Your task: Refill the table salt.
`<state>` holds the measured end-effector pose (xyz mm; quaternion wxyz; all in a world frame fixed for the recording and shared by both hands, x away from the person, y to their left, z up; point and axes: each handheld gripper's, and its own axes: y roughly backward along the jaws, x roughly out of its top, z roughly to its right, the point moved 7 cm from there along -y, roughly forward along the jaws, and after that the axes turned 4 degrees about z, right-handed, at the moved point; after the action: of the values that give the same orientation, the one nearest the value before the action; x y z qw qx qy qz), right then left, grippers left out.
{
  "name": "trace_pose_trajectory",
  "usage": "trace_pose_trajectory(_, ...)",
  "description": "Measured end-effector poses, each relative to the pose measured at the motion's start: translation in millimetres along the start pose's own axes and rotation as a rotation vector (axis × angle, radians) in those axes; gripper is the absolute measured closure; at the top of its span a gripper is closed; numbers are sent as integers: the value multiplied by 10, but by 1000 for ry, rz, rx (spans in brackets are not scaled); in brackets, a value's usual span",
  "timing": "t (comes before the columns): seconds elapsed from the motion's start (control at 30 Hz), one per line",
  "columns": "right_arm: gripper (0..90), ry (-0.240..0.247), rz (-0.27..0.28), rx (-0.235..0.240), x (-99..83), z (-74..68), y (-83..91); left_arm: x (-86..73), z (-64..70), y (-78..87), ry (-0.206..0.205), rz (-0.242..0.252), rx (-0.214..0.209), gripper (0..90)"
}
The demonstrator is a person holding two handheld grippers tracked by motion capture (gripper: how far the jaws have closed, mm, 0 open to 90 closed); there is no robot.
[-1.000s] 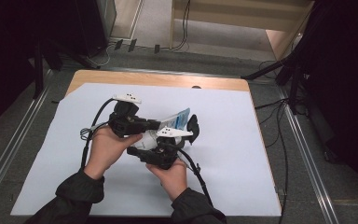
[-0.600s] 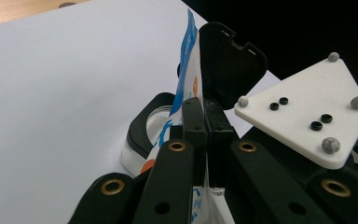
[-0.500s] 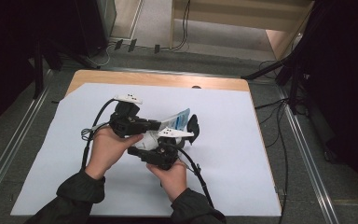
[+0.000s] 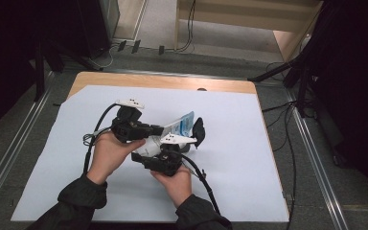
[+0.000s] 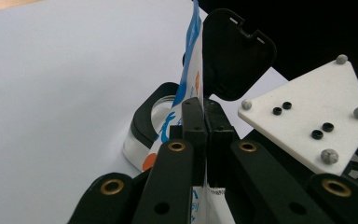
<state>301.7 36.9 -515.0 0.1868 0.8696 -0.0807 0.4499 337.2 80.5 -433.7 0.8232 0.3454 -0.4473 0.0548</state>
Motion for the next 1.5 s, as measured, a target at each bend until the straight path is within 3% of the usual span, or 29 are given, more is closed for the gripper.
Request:
trace_pose_trajectory(0.63, 596, 43, -45, -63, -184, 118, -25, -135, -83, 1, 13, -23, -25, 897)
trace_pose_trajectory(1.13, 532, 72, -60, -100, -230, 172, 11, -166, -123, 15, 18, -23, -30, 900)
trace_pose_trajectory(1.5, 543, 69, -70, -121, -296, 230, 34, -188, -136, -5, 22, -43, -52, 899)
